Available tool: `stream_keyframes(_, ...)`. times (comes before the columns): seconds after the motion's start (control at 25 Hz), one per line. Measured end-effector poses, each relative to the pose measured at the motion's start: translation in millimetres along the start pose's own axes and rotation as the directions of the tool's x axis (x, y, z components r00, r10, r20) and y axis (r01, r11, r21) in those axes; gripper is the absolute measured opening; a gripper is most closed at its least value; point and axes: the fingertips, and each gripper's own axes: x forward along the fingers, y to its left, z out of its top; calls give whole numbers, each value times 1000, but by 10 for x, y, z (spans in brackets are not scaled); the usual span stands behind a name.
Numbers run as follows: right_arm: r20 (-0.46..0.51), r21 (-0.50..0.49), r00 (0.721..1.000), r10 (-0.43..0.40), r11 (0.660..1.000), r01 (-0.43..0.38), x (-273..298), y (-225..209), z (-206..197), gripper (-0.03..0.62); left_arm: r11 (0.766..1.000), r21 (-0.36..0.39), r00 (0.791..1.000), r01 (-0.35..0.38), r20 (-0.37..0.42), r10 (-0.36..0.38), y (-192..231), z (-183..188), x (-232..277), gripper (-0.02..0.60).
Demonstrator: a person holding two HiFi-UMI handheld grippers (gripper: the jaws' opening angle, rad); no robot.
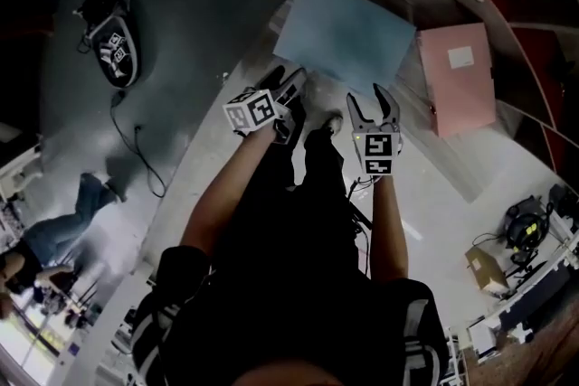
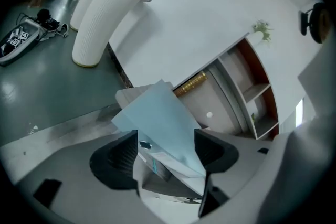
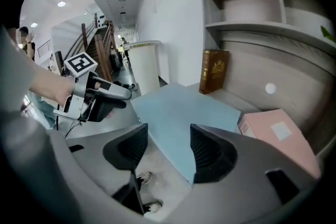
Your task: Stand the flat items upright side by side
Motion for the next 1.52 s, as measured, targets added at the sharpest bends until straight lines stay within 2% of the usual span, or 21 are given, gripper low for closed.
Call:
stream_keyframes(0.08, -35, -31, 999, 6, 999, -7, 114, 36, -67, 274, 999, -36, 1000, -14, 8, 14, 196, -2, 39, 333)
stream_keyframes(0.28, -102, -98, 995, -1, 995, -9, 295, 57, -212, 282, 989, -145, 999, 17, 38, -11, 478, 10, 183, 356)
stream_keyframes(0.48, -125, -109, 992, -3, 994, -10, 411, 46, -271, 282, 975, -216, 996, 59, 79, -43, 662, 117, 337, 359)
stream_keyframes(0.64, -141, -122, 990, -6, 992, -12, 437, 81, -309, 282, 957, -263, 988, 122, 123, -92, 713, 188, 383, 360)
stream_keyframes(0.72, -147, -125, 989, -6, 992, -13, 447, 92, -345, 283, 951, -284, 987, 125, 128, -92, 774, 181, 415, 360)
stream_keyframes(0.88, -166, -131, 986, -5, 991, -17, 487, 110, -401, 283, 948, -295, 989, 123, 120, -90, 859, 189, 496, 360)
stream_keyframes(1.2, -229, -128, 973, 16, 991, -47, 565, 212, -541, 287, 942, -296, 985, 161, 109, -134, 862, 224, 572, 359)
stream_keyframes(1.52, -229, -114, 973, 10, 993, -37, 589, 199, -590, 288, 943, -284, 984, 172, 94, -152, 795, 245, 588, 341)
